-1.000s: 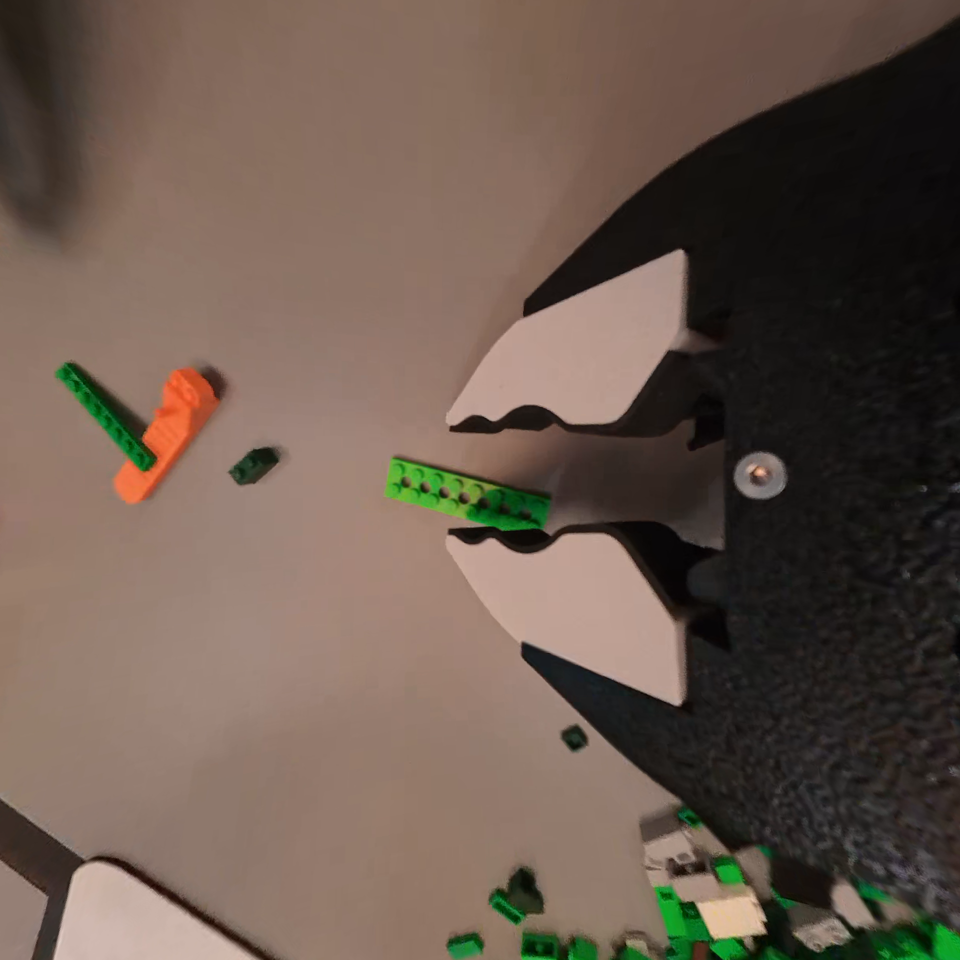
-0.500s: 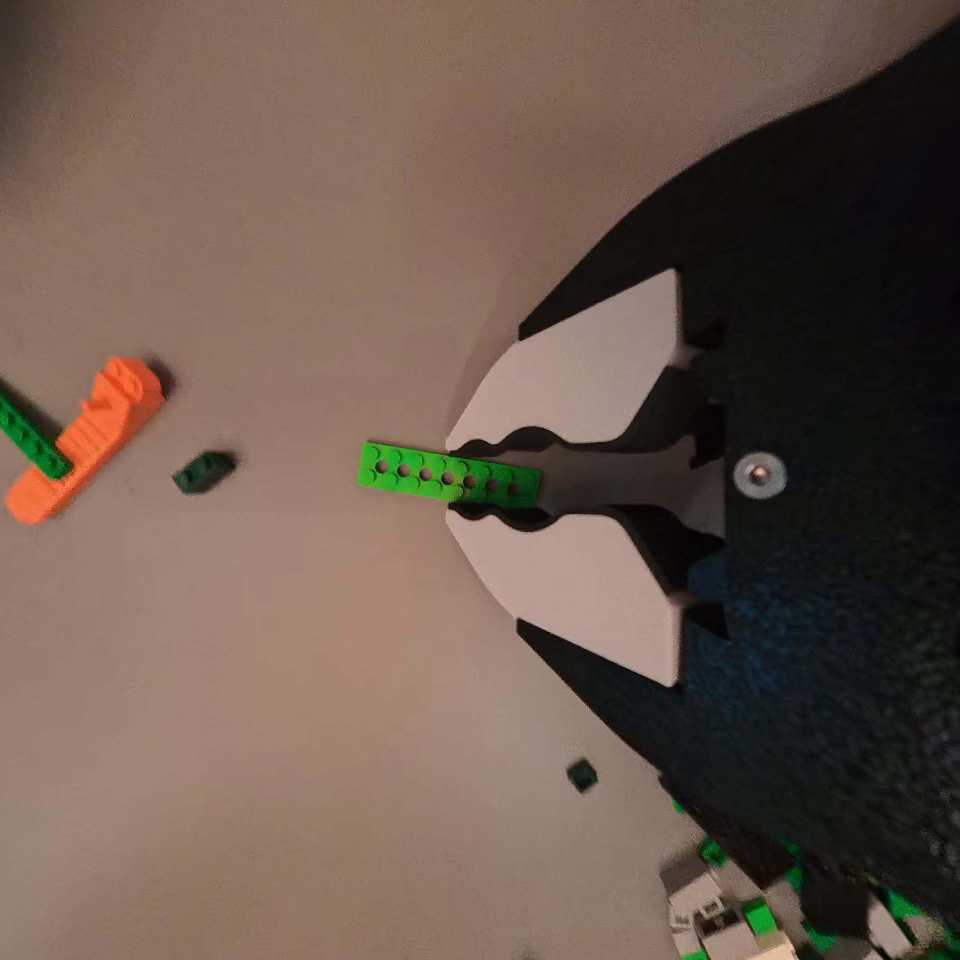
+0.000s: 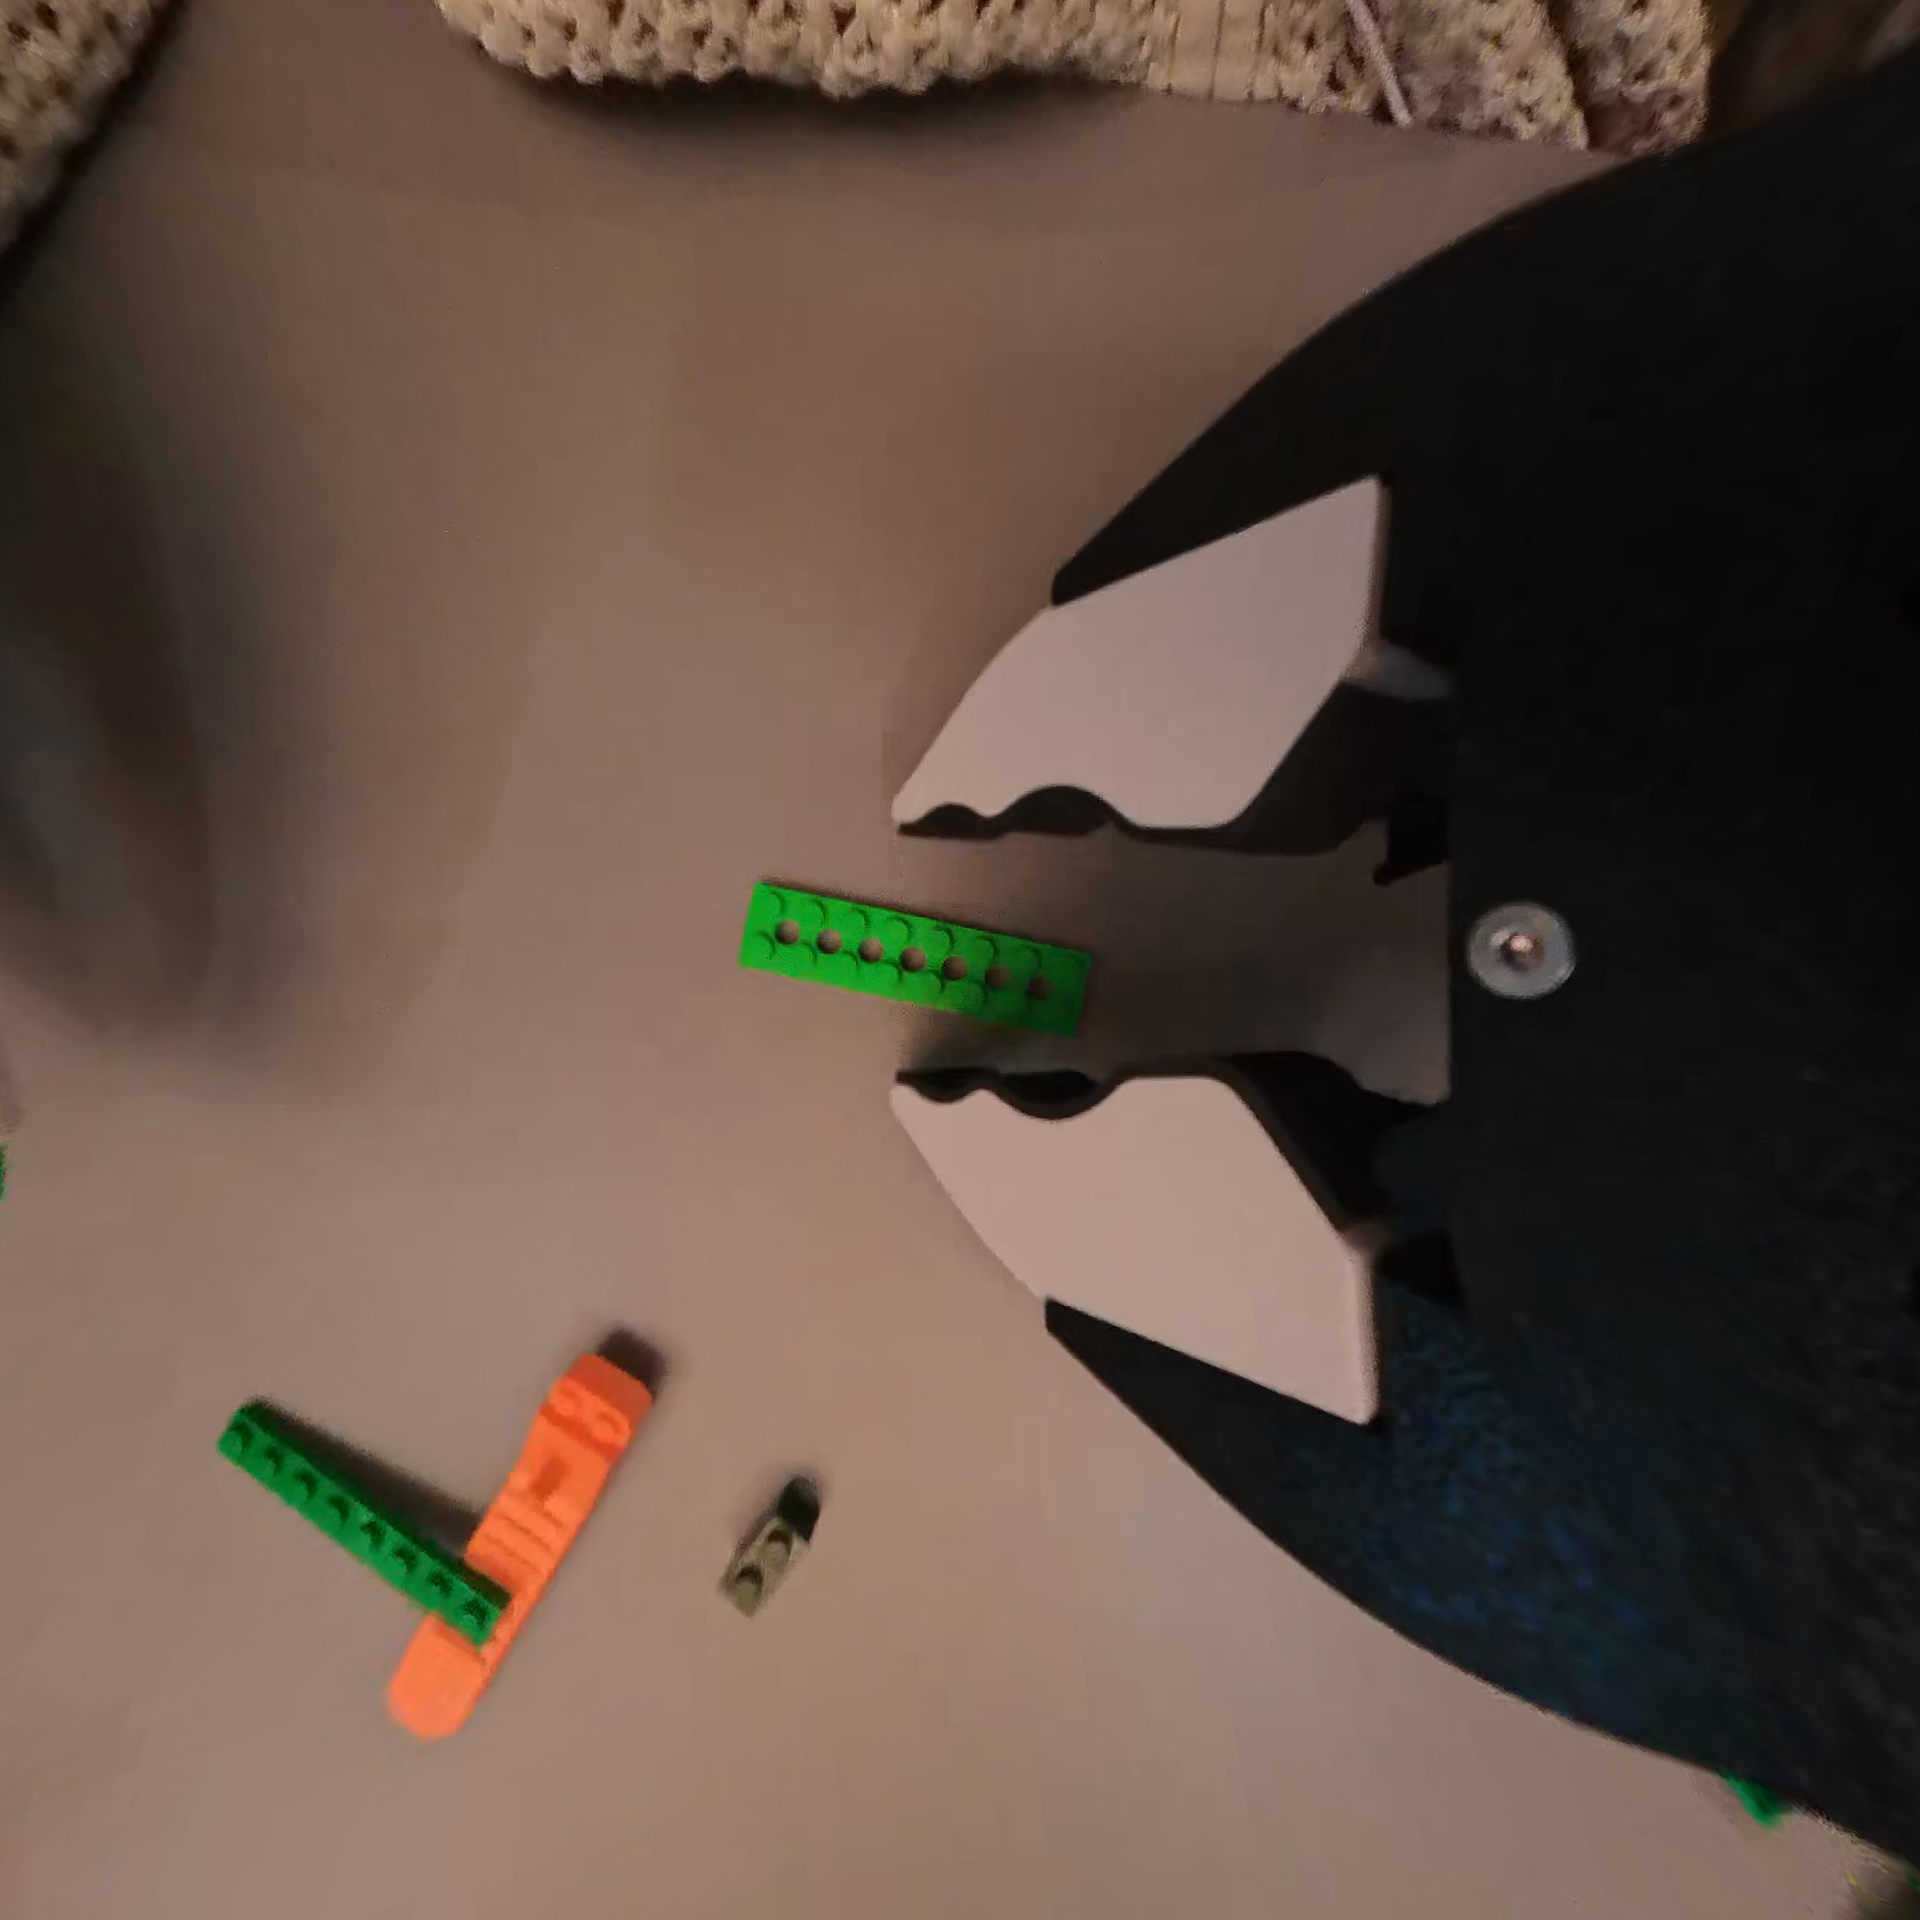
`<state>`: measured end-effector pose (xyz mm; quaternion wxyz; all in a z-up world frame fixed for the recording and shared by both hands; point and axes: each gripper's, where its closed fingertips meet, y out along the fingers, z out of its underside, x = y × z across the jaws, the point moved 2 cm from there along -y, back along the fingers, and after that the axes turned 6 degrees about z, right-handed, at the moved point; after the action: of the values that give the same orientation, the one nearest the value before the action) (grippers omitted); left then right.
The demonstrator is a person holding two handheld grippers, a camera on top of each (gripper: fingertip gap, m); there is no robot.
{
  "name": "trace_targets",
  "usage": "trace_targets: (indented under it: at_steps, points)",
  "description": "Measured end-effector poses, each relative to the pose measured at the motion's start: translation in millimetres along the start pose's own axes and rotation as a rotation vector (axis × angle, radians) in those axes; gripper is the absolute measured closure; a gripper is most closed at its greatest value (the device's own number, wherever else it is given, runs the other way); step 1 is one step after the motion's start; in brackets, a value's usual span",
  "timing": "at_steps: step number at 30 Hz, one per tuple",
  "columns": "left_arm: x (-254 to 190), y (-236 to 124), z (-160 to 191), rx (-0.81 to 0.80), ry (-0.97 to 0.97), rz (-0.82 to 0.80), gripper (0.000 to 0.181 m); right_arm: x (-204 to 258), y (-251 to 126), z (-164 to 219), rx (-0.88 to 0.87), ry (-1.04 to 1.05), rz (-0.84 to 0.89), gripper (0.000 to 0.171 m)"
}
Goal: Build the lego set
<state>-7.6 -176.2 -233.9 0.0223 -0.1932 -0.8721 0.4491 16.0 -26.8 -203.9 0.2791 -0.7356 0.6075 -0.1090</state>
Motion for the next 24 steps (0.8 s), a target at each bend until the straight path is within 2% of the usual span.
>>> trace_targets:
  at_steps: [2,5,9,12,17,24]
  points:
    - [6,-8,-11,-0.032,0.045,-0.024,0.136,-1,-1,-2,-0.011,0.005,0.006,0.154]
    - [27,-16,-42,-0.069,0.141,-0.053,0.145,-2,-2,-4,-0.026,0.014,0.015,0.154]
    - [64,-2,-81,0.032,0.253,-0.049,0.151,-10,-1,-3,-0.04,0.014,0.065,0.154]
    - [89,16,-97,0.137,0.317,-0.06,0.155,-19,-1,-1,-0.052,0.035,0.099,0.154]
    - [102,39,-99,0.263,0.354,-0.009,0.161,-25,-1,3,-0.046,0.052,0.115,0.154]
    - [106,51,-88,0.354,0.314,0.05,0.161,-26,0,6,-0.031,0.045,0.121,0.154]
